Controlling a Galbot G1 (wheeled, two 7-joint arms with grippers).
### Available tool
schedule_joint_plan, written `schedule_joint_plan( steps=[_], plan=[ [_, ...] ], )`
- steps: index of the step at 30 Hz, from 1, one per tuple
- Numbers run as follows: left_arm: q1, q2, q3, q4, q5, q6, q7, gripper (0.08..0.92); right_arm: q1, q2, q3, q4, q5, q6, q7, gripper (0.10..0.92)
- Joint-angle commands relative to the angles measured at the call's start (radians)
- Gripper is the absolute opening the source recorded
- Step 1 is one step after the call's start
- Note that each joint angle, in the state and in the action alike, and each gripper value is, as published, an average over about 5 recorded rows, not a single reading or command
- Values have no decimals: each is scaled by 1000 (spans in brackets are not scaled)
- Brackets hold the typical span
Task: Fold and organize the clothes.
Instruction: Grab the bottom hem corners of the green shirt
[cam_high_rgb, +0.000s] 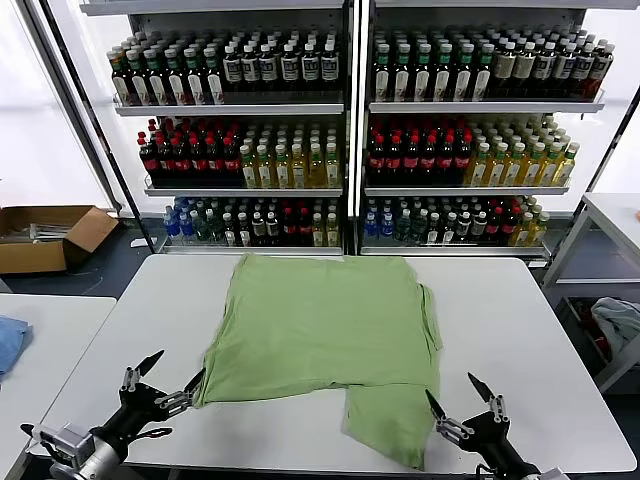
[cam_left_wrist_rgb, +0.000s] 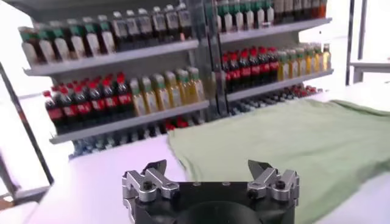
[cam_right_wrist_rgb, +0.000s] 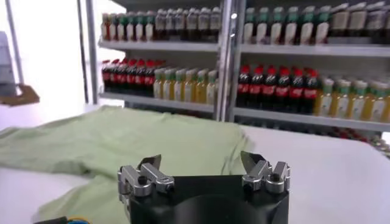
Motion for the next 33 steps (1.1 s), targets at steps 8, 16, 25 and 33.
schedule_joint_plan(
  steps=[8,16,25,33],
  plan=[
    [-77,85,147,144,-5,185,-68,823,-12,-7,-135,0,-104,-145,44,823],
    [-117,60,146,201,-8,215,-101,823,-24,26,-154,-24,-157,-156,55,806],
    [-76,3,137,175,39,184,-99,723,-38,42,-161,-30,-160,-148,68,568],
    [-59,-12,140,165,48,179,-93,498,-41,35,-156,-31,-153,-145,69,343]
  ],
)
